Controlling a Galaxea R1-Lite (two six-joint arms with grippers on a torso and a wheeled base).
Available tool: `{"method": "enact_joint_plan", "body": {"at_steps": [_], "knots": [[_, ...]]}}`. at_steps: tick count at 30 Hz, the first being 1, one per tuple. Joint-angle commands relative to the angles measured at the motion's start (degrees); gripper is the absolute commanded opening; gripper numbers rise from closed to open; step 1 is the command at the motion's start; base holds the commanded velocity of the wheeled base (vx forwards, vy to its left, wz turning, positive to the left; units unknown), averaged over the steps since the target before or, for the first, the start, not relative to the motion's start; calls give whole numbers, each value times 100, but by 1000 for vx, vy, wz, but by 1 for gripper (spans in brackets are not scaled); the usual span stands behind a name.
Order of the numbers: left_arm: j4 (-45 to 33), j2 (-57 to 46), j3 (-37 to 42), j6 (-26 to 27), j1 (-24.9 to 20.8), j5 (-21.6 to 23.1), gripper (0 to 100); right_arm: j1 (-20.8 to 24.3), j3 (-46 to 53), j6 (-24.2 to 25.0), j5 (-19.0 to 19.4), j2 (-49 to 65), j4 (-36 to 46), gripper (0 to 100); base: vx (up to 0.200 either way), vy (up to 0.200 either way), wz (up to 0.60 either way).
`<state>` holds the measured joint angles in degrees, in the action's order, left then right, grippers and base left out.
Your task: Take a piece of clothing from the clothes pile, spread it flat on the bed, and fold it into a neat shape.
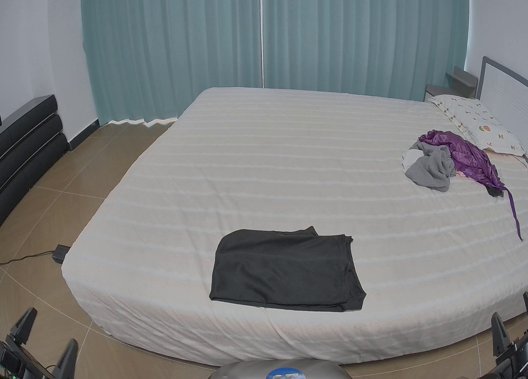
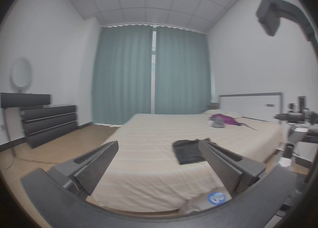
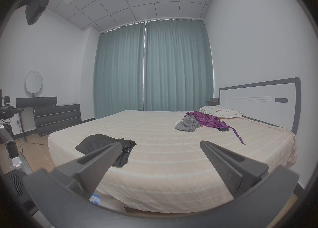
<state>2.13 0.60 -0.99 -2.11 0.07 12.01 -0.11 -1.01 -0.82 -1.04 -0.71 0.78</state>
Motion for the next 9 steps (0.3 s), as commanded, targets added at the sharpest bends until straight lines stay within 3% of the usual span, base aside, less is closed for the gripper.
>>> {"method": "enact_joint_plan", "body": {"at_steps": [1, 4, 9], "knots": [[-90, -60, 99, -44, 1, -1561, 100, 2, 75, -6, 7, 71, 1, 100, 0, 0, 0], [-213, -60, 99, 158, 1, -1227, 100, 2, 75, -6, 7, 71, 1, 100, 0, 0, 0], [-240, -60, 99, 299, 1, -1210, 100, 2, 75, 29, -2, 71, 1, 100, 0, 0, 0]]}}
